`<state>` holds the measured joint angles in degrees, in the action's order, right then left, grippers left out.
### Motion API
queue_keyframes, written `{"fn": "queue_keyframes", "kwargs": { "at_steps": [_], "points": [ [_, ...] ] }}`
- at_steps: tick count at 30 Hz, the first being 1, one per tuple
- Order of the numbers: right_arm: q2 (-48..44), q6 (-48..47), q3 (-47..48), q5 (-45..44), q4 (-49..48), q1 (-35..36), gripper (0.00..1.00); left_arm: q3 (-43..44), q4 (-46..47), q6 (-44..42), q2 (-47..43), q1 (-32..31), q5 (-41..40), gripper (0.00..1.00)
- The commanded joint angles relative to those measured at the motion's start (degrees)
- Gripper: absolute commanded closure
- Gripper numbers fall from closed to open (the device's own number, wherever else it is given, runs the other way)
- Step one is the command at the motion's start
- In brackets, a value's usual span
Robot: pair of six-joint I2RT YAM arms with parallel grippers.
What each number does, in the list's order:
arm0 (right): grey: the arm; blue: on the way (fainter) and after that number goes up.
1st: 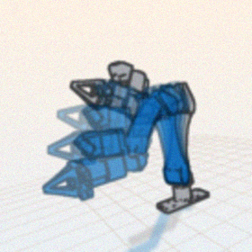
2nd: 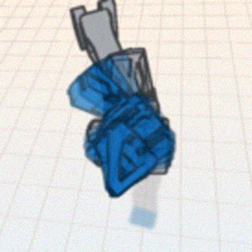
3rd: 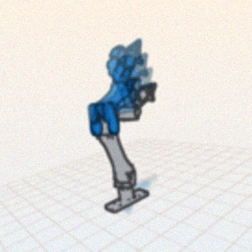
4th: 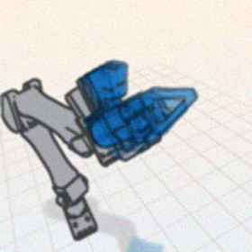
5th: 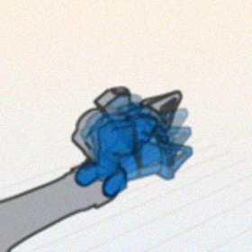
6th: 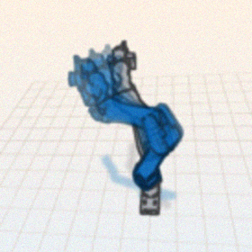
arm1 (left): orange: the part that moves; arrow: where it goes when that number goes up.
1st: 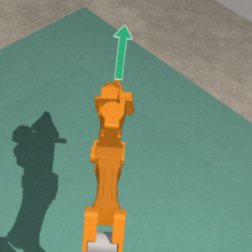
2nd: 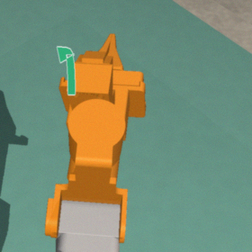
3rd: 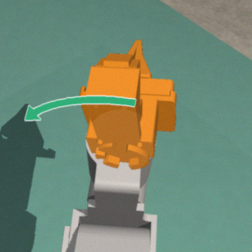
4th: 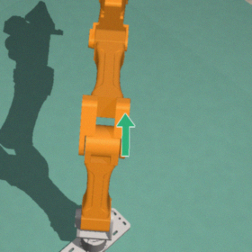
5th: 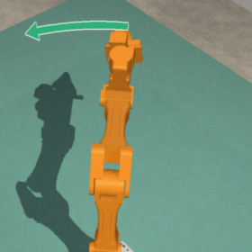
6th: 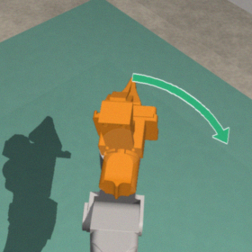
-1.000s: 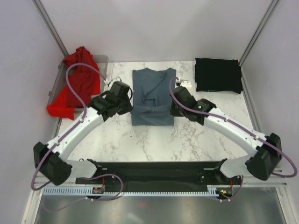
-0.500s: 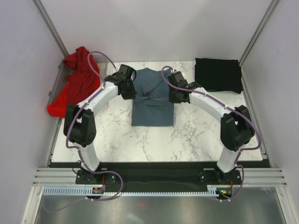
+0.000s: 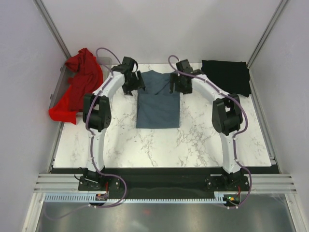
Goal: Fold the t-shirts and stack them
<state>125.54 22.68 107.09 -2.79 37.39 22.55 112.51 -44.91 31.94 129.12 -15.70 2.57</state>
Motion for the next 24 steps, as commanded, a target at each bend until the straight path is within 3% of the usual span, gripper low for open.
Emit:
{"fn": "queue_keyframes", "kwargs": {
  "at_steps": [1, 4, 6, 7, 12, 14, 18, 24],
  "points": [
    [-1.8, -1.6, 12.8, 1.2, 7.0, -1.6, 0.16, 13.2, -9.3, -4.3, 0.4, 1.5, 0.4, 0.13],
    [-9.4, -1.1, 5.4, 4.2, 4.4, -1.4, 0.15, 6.1, -8.6, -3.9, -8.4, 1.5, -1.2, 0.13],
    [-16.1, 0.2, -1.6, 5.7, 0.7, -0.9, 0.15, -4.9, -4.9, -3.4, -16.7, 1.3, -1.0, 0.14],
    [-18.3, 1.7, -9.4, 7.6, -0.6, -0.3, 0.15, -12.8, -3.0, -3.2, -19.3, 1.1, -0.2, 0.14],
    [-32.9, 6.8, -36.6, 11.8, -12.0, 0.8, 0.12, -35.0, 6.8, -0.8, -34.5, 0.7, 2.6, 0.14],
    [-36.3, 8.9, -42.1, 13.8, -14.6, 0.8, 0.13, -44.8, 10.9, 0.1, -38.5, 0.7, 5.7, 0.15],
    [-37.9, 10.6, -53.1, 18.2, -22.3, 0.9, 0.15, -56.5, 18.1, 1.9, -45.1, 0.0, 7.9, 0.15],
    [-34.8, 10.3, -58.0, 20.4, -31.8, 0.4, 0.18, -67.2, 26.0, 3.9, -49.5, -0.2, 9.4, 0.16]
  ]
}}
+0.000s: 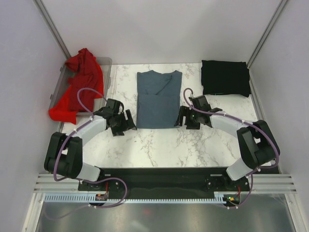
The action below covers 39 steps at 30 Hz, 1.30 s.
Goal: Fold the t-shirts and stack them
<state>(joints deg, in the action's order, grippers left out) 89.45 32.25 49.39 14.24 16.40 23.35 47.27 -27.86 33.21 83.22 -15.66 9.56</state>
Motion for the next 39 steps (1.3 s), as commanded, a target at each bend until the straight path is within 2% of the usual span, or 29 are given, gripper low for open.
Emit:
{"fn": "queue_keyframes", "kwargs": {
  "at_steps": [1, 7, 8, 10, 11, 14, 16, 27, 30, 31, 33, 34, 36, 37, 38, 39],
  "points": [
    [1.9, 0.6, -0.7, 3.7, -11.8, -0.5, 0.18, -3.6, 9.7, 2.9, -3.9, -0.2, 2.9, 0.16],
    [6.1, 1.0, -3.5, 5.4, -18.2, -0.9, 0.22, -5.3, 12.9, 3.5, -4.1, -0.3, 3.3, 0.16],
    [7.2, 1.1, -3.7, 5.6, -18.9, -0.9, 0.3, -5.2, 13.6, 3.5, -3.9, -0.3, 3.1, 0.16],
    [8.2, 1.1, -4.6, 6.0, -19.7, -1.2, 0.39, -4.9, 14.0, 3.6, -2.9, -0.3, 3.0, 0.18],
    [8.5, 1.1, -5.0, 6.0, -20.4, -1.4, 0.64, -4.8, 14.2, 3.7, -2.5, -0.3, 2.9, 0.18],
    [7.9, 0.7, -7.0, 5.9, -20.8, -2.2, 0.96, -4.9, 15.7, 4.1, -0.6, -0.2, 2.8, 0.19],
    [7.6, 0.4, -7.6, 6.0, -20.9, -2.3, 1.0, -5.5, 17.3, 4.4, 0.6, -0.2, 3.0, 0.2],
    [7.9, -0.4, -10.0, 7.4, -21.9, -2.4, 1.0, -7.3, 24.1, 7.1, 4.9, -2.4, 3.4, 0.26],
    [8.5, -0.6, -10.0, 7.9, -22.3, -2.4, 1.0, -7.4, 25.3, 7.8, 6.4, -2.7, 3.3, 0.36],
    [8.7, -0.6, -9.9, 8.0, -22.2, -2.3, 1.0, -7.4, 25.5, 8.0, 6.7, -2.9, 3.3, 0.46],
    [9.1, -0.6, -10.0, 8.2, -22.3, -2.3, 1.0, -7.7, 26.2, 8.5, 7.3, -3.2, 3.4, 0.58],
    [9.2, -0.5, -10.1, 8.2, -22.4, -2.5, 1.0, -7.7, 26.4, 8.6, 7.5, -3.4, 3.6, 0.67],
    [9.3, -0.5, -10.1, 8.3, -22.2, -2.4, 1.0, -7.5, 26.7, 8.8, 7.9, -3.8, 4.0, 0.77],
    [9.1, -0.4, -10.1, 8.2, -21.9, -2.5, 0.98, -7.1, 26.7, 8.8, 8.3, -4.0, 4.4, 0.79],
    [8.6, -0.4, -10.2, 8.1, -21.4, -2.5, 0.77, -7.0, 26.5, 8.7, 8.3, -4.3, 4.5, 0.8],
    [8.3, -0.4, -10.5, 7.9, -21.2, -2.4, 0.61, -7.0, 26.5, 8.8, 8.3, -4.4, 4.5, 0.8]
  ]
}}
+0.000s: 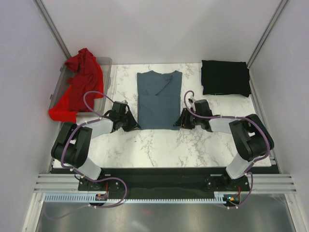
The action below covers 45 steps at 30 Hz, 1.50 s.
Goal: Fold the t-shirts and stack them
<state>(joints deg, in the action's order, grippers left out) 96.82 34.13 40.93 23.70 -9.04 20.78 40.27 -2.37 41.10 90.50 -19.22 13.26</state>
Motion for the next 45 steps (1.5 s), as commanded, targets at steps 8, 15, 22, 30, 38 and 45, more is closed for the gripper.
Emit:
{"fn": "queue_keyframes", "kwargs": {
  "at_steps": [8, 15, 22, 30, 38, 45],
  "points": [
    [-2.5, -1.7, -4.7, -2.8, 4.9, 0.1, 0.33, -0.7, 0.9, 1.0, 0.5, -1.1, 0.4, 0.86],
    [-7.0, -2.6, -6.2, -6.3, 8.1, 0.0, 0.35, -0.9, -0.3, 0.5, 0.3, -1.1, -0.8, 0.89],
    [-7.0, -3.1, -6.4, -6.1, 8.5, 0.1, 0.41, -0.7, -0.1, 0.6, 1.2, -1.1, -0.6, 0.91],
    [-6.6, -2.6, -7.4, -5.1, 7.0, 0.1, 0.5, -1.2, 0.3, 0.8, 1.3, -1.3, -0.4, 0.94],
    [-5.5, -2.0, -8.3, -3.9, 5.6, 0.1, 0.67, -1.6, 0.7, 1.3, 1.3, -1.8, -0.5, 0.97],
    [-5.2, -2.0, -8.4, -3.5, 4.9, 0.3, 1.0, -2.0, 0.6, 1.9, 0.2, -2.4, -0.3, 0.98]
  ]
}}
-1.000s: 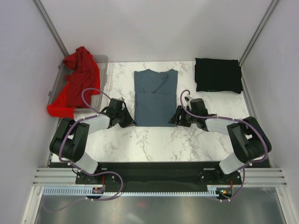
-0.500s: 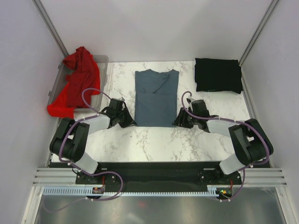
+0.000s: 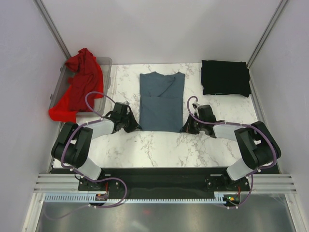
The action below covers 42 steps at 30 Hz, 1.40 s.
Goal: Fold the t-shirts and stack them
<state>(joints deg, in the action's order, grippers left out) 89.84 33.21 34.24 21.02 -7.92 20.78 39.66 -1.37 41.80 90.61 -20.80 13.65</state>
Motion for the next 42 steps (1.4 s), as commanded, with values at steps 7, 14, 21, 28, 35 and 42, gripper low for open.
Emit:
{"fn": "queue_keyframes", "kwargs": {
  "at_steps": [7, 14, 21, 28, 35, 42],
  "points": [
    [-0.8, -0.8, -1.5, 0.0, 6.0, 0.3, 1.0, -1.3, -4.8, 1.9, -4.5, -1.7, -0.5, 0.98],
    [-13.4, 1.1, -4.1, 0.4, 14.8, 0.8, 1.0, -5.7, -12.3, 4.4, -18.6, -7.4, -2.9, 0.98],
    [-35.2, 6.4, -3.7, -4.2, 29.9, 7.3, 1.0, -9.5, -24.5, 12.6, -37.6, -16.3, -7.5, 0.98],
    [-46.8, 14.2, 0.6, -10.9, 43.1, 15.6, 1.0, -6.5, -34.6, 18.7, -51.6, -24.5, -11.7, 0.98],
    [-44.1, 11.3, 17.1, -20.3, 53.7, 17.2, 1.0, 7.1, -42.7, 13.8, -49.6, -25.4, -19.0, 0.98],
    [-32.3, 5.4, 29.2, -28.7, 56.0, 17.2, 1.0, 15.4, -44.1, 9.8, -40.8, -25.3, -27.8, 0.98]
  ]
}}
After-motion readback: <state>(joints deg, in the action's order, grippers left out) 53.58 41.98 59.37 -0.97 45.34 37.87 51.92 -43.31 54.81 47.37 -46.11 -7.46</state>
